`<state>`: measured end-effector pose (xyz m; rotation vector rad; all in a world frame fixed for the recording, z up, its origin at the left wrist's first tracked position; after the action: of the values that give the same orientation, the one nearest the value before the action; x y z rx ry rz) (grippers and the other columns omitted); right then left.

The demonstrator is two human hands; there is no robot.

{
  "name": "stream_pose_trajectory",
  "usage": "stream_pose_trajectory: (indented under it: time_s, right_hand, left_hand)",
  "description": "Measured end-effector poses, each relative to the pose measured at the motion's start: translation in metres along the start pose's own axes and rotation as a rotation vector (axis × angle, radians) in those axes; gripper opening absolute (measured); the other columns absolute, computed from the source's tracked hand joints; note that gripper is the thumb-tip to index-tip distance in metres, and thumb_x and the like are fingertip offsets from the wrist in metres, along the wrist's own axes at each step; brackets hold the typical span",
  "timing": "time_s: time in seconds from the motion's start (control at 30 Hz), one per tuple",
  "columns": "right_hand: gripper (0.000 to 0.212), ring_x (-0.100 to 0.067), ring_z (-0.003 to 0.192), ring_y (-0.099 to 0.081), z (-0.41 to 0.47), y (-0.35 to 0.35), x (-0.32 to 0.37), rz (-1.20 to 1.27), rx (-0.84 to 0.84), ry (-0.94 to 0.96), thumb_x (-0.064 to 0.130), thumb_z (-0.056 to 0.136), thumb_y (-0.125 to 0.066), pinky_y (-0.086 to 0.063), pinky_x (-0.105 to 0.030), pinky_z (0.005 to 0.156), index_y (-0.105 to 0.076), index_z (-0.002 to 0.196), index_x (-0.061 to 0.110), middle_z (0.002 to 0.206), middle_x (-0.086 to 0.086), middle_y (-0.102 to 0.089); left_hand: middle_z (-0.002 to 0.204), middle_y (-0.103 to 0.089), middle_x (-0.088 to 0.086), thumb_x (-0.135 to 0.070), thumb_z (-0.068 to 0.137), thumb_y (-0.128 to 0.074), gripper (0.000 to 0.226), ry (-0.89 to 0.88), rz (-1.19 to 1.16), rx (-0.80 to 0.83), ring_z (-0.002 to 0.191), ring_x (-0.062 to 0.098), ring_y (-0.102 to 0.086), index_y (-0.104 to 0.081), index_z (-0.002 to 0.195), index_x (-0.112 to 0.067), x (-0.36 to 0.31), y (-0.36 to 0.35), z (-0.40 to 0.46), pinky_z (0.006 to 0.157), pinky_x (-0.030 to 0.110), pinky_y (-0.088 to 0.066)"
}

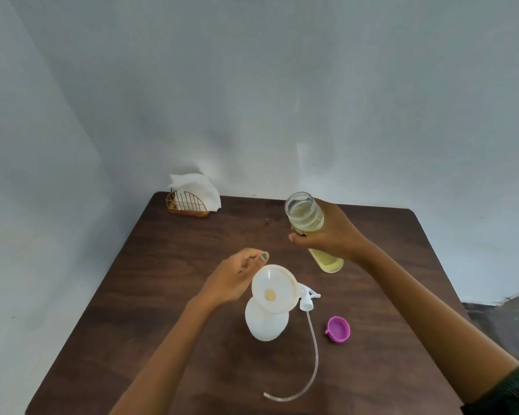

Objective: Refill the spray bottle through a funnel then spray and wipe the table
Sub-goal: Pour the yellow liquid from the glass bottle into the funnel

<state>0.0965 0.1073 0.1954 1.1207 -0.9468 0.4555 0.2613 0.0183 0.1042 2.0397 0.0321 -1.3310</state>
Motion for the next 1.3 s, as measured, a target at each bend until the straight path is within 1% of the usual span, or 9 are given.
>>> stream_pose_trajectory:
  time_s: [0.1, 0.2, 0.3, 0.37, 0.53, 0.8, 1.0, 1.13, 1.3]
  right_hand:
    - [0.028, -0.011, 0.074, -0.064, -0.011, -0.006, -0.016, -0.043, 0.046, -0.021, 0.015, 0.065, -0.079, -0.053, -0.033, 0.074, -0.062, 0.086, 0.020, 0.079, 0.006, -0.068]
    - [0.033, -0.019, 0.080, -0.064, -0.019, -0.013, -0.025, -0.100, 0.081, -0.035, 0.016, 0.065, -0.080, -0.052, -0.036, 0.075, -0.063, 0.093, 0.012, 0.087, -0.001, -0.069]
    - [0.034, -0.019, 0.081, -0.064, -0.026, -0.018, -0.032, -0.126, 0.107, -0.051, 0.014, 0.065, -0.080, -0.052, -0.032, 0.072, -0.062, 0.094, 0.012, 0.088, -0.001, -0.069]
    - [0.035, -0.019, 0.080, -0.064, -0.030, -0.022, -0.037, -0.148, 0.131, -0.059, 0.015, 0.065, -0.080, -0.053, -0.035, 0.072, -0.061, 0.094, 0.012, 0.087, -0.001, -0.068]
    - [0.035, -0.017, 0.075, -0.062, -0.035, -0.030, -0.043, -0.240, 0.193, -0.049, 0.015, 0.064, -0.080, -0.052, -0.037, 0.069, -0.060, 0.092, 0.012, 0.084, 0.001, -0.066]
    - [0.034, -0.015, 0.070, -0.057, -0.034, -0.037, -0.045, -0.351, 0.248, -0.019, 0.020, 0.066, -0.081, -0.046, -0.027, 0.063, -0.051, 0.082, 0.023, 0.075, 0.012, -0.058]
    - [0.036, -0.020, 0.073, -0.060, -0.030, -0.038, -0.048, -0.438, 0.272, -0.005, 0.024, 0.064, -0.081, -0.053, -0.041, 0.067, -0.055, 0.087, 0.014, 0.080, 0.002, -0.064]
    - [0.036, -0.021, 0.073, -0.059, -0.027, -0.040, -0.047, -0.494, 0.295, 0.005, 0.023, 0.064, -0.079, -0.052, -0.044, 0.069, -0.053, 0.088, 0.016, 0.081, 0.003, -0.064]
    - [0.037, -0.022, 0.072, -0.058, -0.025, -0.043, -0.046, -0.564, 0.317, 0.015, 0.023, 0.062, -0.079, -0.052, -0.045, 0.067, -0.051, 0.087, 0.016, 0.079, 0.003, -0.062]
  left_hand:
    - [0.113, -0.065, -0.013, -0.068, 0.087, -0.035, 0.050, 0.037, 0.046, -0.074, 0.104, 0.008, -0.060, -0.059, 0.117, -0.035, 0.013, -0.006, -0.009, 0.092, 0.039, -0.051]
    - [0.098, -0.067, -0.016, -0.070, 0.087, -0.032, 0.048, 0.051, 0.119, -0.148, 0.092, 0.007, -0.061, -0.063, 0.106, -0.037, 0.015, -0.010, -0.015, 0.078, 0.032, -0.050]
    - [0.079, -0.063, -0.014, -0.061, 0.094, -0.034, 0.040, 0.056, 0.167, -0.231, 0.078, 0.011, -0.058, -0.063, 0.093, -0.034, 0.017, -0.010, -0.019, 0.066, 0.030, -0.042]
    - [0.068, -0.056, -0.012, -0.055, 0.097, -0.035, 0.038, 0.064, 0.180, -0.274, 0.069, 0.012, -0.053, -0.059, 0.082, -0.030, 0.017, -0.010, -0.021, 0.060, 0.029, -0.035]
    - [0.056, -0.048, -0.011, -0.046, 0.098, -0.040, 0.037, 0.078, 0.122, -0.317, 0.058, 0.008, -0.046, -0.056, 0.071, -0.026, 0.017, -0.010, -0.022, 0.055, 0.028, -0.029]
    - [0.054, -0.049, -0.009, -0.048, 0.096, -0.041, 0.039, 0.082, 0.105, -0.349, 0.057, 0.010, -0.046, -0.062, 0.076, -0.022, 0.017, -0.010, -0.022, 0.055, 0.029, -0.030]
    - [0.057, -0.051, -0.008, -0.047, 0.097, -0.041, 0.040, 0.074, 0.108, -0.358, 0.057, 0.011, -0.048, -0.063, 0.077, -0.020, 0.014, -0.011, -0.020, 0.055, 0.027, -0.030]
    - [0.064, -0.058, -0.004, -0.047, 0.097, -0.041, 0.040, 0.072, 0.112, -0.365, 0.062, 0.012, -0.052, -0.065, 0.080, -0.020, 0.015, -0.011, -0.020, 0.055, 0.027, -0.032]
    - [0.061, -0.056, -0.007, -0.047, 0.096, -0.041, 0.038, 0.072, 0.102, -0.377, 0.061, 0.012, -0.051, -0.065, 0.080, -0.022, 0.014, -0.011, -0.020, 0.055, 0.027, -0.031]
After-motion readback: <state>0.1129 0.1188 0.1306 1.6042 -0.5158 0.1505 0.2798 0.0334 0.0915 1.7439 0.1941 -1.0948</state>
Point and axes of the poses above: each hand's wrist, its own z-axis towards the middle knuckle, its own y-axis out of the back of the hand, x = y × z, the point moved 6 cm from there along z, towards the middle knuckle
